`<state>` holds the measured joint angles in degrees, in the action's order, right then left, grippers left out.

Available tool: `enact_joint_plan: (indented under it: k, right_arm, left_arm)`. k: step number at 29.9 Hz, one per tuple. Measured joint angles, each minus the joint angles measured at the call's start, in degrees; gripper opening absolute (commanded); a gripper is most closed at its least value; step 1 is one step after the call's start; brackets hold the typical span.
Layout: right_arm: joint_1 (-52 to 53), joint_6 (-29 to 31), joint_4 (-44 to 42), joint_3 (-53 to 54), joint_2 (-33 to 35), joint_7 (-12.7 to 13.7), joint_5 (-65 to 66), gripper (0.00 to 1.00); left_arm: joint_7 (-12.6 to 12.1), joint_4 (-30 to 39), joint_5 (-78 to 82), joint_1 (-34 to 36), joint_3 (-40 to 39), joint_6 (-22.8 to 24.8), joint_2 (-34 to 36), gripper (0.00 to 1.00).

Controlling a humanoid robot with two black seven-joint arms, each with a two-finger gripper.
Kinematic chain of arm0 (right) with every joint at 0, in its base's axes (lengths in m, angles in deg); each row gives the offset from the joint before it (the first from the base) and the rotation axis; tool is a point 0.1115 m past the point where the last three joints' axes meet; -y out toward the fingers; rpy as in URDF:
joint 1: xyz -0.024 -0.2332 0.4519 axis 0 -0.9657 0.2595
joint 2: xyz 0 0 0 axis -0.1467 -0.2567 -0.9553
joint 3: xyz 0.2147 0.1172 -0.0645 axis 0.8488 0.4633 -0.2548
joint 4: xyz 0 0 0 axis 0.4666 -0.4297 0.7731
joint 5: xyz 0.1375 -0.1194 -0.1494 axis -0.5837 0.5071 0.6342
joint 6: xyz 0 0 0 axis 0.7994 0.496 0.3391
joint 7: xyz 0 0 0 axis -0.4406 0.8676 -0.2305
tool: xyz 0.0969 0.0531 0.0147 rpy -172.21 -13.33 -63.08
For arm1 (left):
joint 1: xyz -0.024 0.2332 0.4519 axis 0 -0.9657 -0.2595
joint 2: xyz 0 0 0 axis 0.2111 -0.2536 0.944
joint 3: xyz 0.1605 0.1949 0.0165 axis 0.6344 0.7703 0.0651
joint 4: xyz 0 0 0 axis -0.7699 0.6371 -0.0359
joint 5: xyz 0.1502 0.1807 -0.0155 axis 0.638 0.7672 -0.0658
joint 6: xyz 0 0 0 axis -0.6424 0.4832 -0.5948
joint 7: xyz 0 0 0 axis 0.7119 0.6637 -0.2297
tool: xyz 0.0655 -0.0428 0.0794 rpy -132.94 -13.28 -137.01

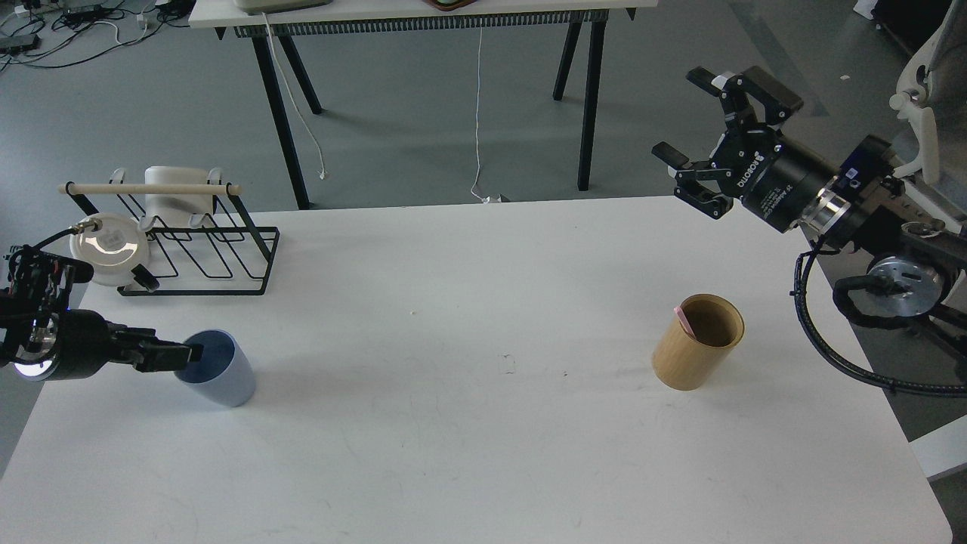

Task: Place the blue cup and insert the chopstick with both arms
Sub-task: 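Lower the left gripper to the light blue cup and grasp it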

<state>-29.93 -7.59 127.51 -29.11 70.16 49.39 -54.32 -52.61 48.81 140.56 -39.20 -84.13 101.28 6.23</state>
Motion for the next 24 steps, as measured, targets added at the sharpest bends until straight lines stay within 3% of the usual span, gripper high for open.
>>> enact_joint_plan:
  k: [3,7,18,24]
  right_arm:
    - [-0.04,0.00,0.01,0.03,0.02,0.00,0.00,0.99]
    - [-0.17,0.00,0.04,0.06,0.03,0.00,0.00,0.99]
    - [-1.32,0.00,0.36,0.17,0.03,0.00,0.00,0.99]
    - [-1.71,0.00,0.33,0.31,0.03,0.00,0.00,0.99]
  left_arm:
    - [0.00,-0.80,1.96,-0.02,-0.05,-0.01,-0.57,0.69]
    - [0.00,-1.03,2.72,-0.02,-0.08,-1.29,-0.73,0.53]
    - [0.00,-1.04,4.14,-0.07,-0.18,-3.04,-0.61,0.44]
    - [0.00,-0.77,4.13,-0.49,-0.20,-3.21,-0.03,0.23]
